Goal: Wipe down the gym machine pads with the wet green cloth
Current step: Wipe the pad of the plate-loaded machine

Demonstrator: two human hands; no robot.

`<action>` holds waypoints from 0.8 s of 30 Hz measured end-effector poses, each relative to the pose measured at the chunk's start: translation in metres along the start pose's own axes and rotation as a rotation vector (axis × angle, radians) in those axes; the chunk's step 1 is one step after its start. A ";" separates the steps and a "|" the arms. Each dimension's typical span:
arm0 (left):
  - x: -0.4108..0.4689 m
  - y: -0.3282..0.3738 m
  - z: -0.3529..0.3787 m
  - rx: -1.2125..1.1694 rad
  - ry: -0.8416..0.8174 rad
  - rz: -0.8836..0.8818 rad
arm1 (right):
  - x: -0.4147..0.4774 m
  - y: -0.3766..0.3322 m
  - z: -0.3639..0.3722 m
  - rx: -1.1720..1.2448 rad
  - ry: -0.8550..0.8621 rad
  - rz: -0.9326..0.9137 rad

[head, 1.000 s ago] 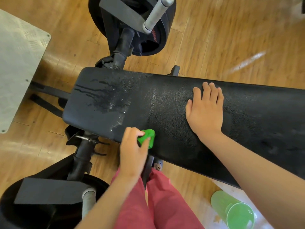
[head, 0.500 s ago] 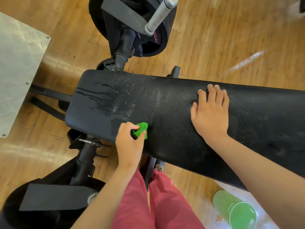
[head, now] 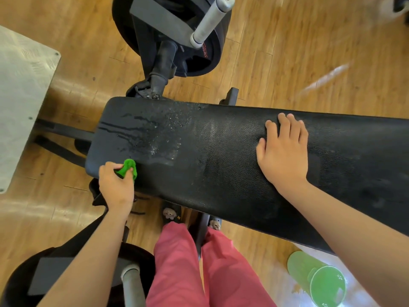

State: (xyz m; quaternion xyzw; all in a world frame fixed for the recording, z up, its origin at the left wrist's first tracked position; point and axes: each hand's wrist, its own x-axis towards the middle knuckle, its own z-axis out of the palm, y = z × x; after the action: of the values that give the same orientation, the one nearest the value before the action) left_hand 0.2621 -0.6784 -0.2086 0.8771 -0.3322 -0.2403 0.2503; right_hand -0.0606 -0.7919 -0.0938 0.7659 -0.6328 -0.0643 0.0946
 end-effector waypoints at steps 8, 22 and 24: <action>-0.081 0.061 0.016 -0.275 -0.127 0.140 | 0.001 -0.001 -0.001 0.001 0.001 0.009; 0.017 0.037 0.019 -0.025 -0.096 0.302 | 0.002 -0.002 0.000 -0.001 0.011 0.009; 0.008 0.040 0.020 -0.045 -0.073 0.269 | 0.002 -0.002 -0.001 0.004 0.011 0.008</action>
State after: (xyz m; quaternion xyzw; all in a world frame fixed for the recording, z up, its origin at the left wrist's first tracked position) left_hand 0.2375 -0.7163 -0.2014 0.8094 -0.4503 -0.2435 0.2876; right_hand -0.0582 -0.7934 -0.0935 0.7640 -0.6353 -0.0586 0.0965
